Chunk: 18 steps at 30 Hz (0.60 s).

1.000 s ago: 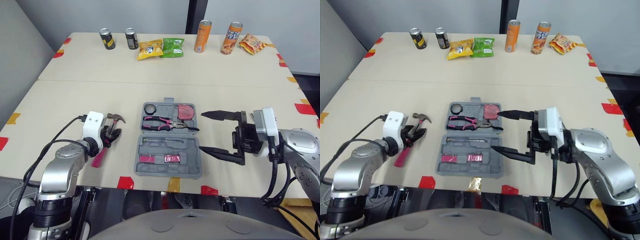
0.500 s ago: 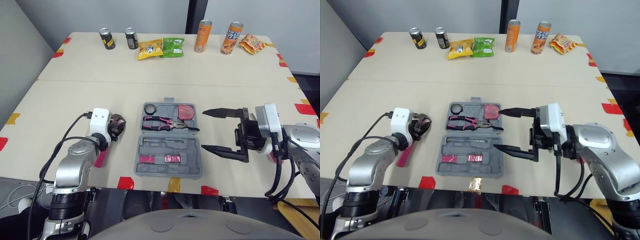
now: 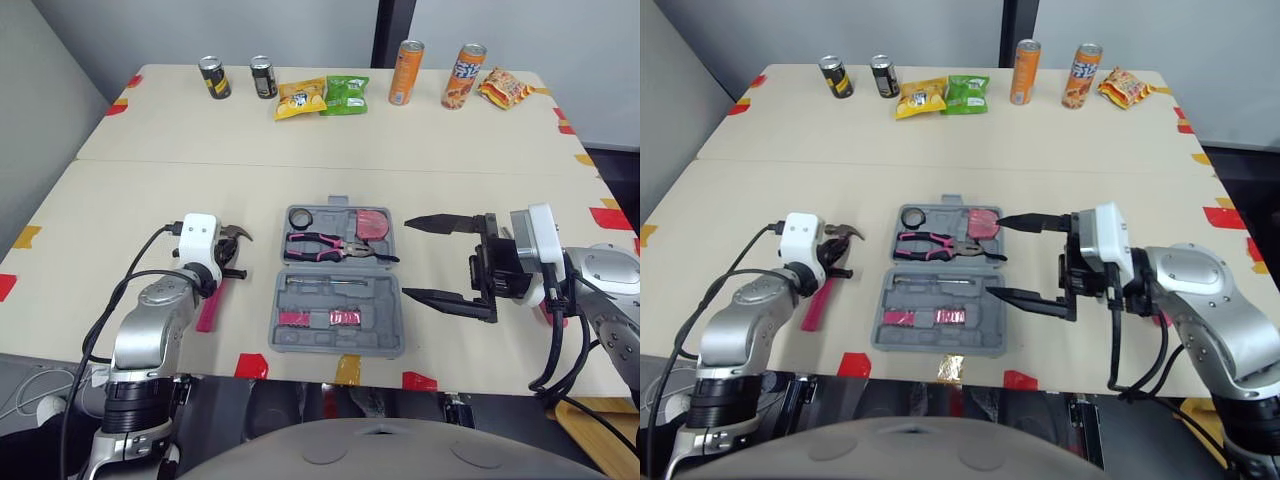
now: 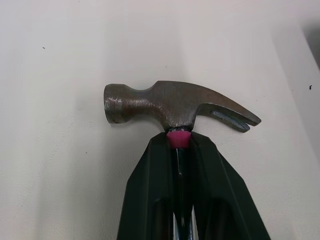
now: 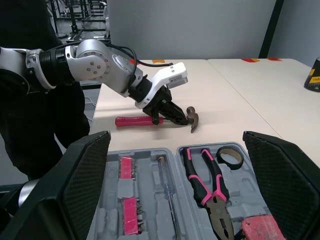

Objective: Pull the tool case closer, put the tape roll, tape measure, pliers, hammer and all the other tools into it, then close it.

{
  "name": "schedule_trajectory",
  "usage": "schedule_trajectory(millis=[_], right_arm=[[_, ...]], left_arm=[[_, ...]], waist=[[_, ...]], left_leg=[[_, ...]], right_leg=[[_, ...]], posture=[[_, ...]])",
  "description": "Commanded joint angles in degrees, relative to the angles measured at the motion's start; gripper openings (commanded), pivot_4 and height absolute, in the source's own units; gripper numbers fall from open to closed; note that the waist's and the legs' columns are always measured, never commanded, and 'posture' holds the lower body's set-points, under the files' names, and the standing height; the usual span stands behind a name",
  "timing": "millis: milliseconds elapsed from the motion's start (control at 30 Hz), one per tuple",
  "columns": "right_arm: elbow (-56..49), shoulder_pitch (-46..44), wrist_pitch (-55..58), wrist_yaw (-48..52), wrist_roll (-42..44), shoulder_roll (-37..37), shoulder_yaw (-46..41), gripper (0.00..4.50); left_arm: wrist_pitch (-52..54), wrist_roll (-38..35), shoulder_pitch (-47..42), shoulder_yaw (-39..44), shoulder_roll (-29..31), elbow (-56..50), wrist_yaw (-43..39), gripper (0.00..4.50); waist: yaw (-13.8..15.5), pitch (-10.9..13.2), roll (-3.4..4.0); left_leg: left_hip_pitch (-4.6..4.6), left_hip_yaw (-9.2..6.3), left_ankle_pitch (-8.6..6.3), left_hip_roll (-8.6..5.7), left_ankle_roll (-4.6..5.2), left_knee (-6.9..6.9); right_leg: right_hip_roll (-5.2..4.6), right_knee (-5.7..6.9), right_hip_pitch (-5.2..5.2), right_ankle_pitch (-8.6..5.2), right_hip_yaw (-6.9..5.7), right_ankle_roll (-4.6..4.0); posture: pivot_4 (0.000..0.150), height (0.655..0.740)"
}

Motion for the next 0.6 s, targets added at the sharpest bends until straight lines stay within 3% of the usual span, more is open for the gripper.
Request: schedule_trajectory(millis=[33,200,367,600], right_arm=[[-0.6,-0.4,-0.4,0.0,0.4,0.0,-0.8,4.50],[-0.4,-0.5,-0.7,0.2,0.6,0.1,-1.0,4.50],[-0.3,0.0,-1.2,0.4,0.3,0.3,-1.3,4.50],[0.0,5.3,-1.2,3.5,0.6,-3.1,-6.6,4.50]], left_arm=[[-2.3,-1.1,1.3,1.3,0.4,0.0,-1.2,0.02],[-5.0,-6.9,2.6,4.4,2.6,-4.1,-8.2,0.02],[-4.1,-15.2,2.5,4.9,11.1,-9.1,-21.6,0.02],[-1.7,-18.9,-4.3,-8.0,25.2,-13.5,-37.8,0.02]], waist=[[-0.1,0.0,0.00],[-0.2,0.0,-0.01],[0.1,0.1,-0.08],[1.3,0.1,-0.05]], left_leg=[[0.00,0.00,0.00,0.00,0.00,0.00],[0.00,0.00,0.00,0.00,0.00,0.00],[0.01,-0.02,0.00,0.00,0.00,0.02],[0.03,0.03,0.00,-0.02,0.01,0.02]], right_leg=[[0.00,0.00,0.00,0.00,0.00,0.00],[0.00,-0.01,0.00,0.00,0.00,0.00],[0.00,0.01,0.00,0.00,-0.02,0.00],[-0.03,0.00,-0.01,0.00,0.01,-0.01]], posture=[[0.150,0.7400],[0.150,0.7400],[0.150,0.7400],[0.150,0.7400]])
